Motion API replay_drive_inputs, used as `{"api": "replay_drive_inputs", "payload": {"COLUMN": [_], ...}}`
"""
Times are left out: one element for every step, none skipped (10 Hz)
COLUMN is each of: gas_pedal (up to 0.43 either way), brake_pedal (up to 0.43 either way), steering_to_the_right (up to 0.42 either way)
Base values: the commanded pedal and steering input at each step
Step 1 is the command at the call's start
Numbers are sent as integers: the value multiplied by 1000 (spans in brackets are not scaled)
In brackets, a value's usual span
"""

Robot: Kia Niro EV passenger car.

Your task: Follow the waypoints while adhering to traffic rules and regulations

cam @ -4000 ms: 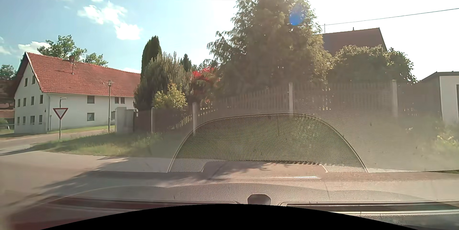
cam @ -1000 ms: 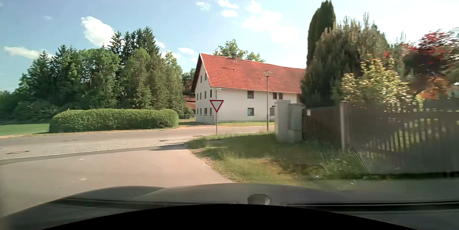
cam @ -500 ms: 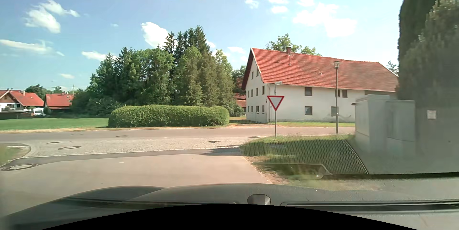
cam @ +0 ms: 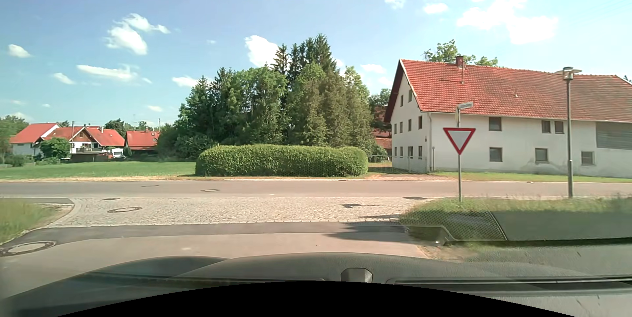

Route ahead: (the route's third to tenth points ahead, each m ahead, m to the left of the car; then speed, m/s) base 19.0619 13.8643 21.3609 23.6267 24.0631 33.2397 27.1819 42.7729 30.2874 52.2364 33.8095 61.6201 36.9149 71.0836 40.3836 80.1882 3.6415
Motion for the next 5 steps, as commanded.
{"api": "replay_drive_inputs", "payload": {"gas_pedal": [0,0,0,0,0], "brake_pedal": [134,159,183,207,232], "steering_to_the_right": [-228,-183,-143,-114,-93]}}
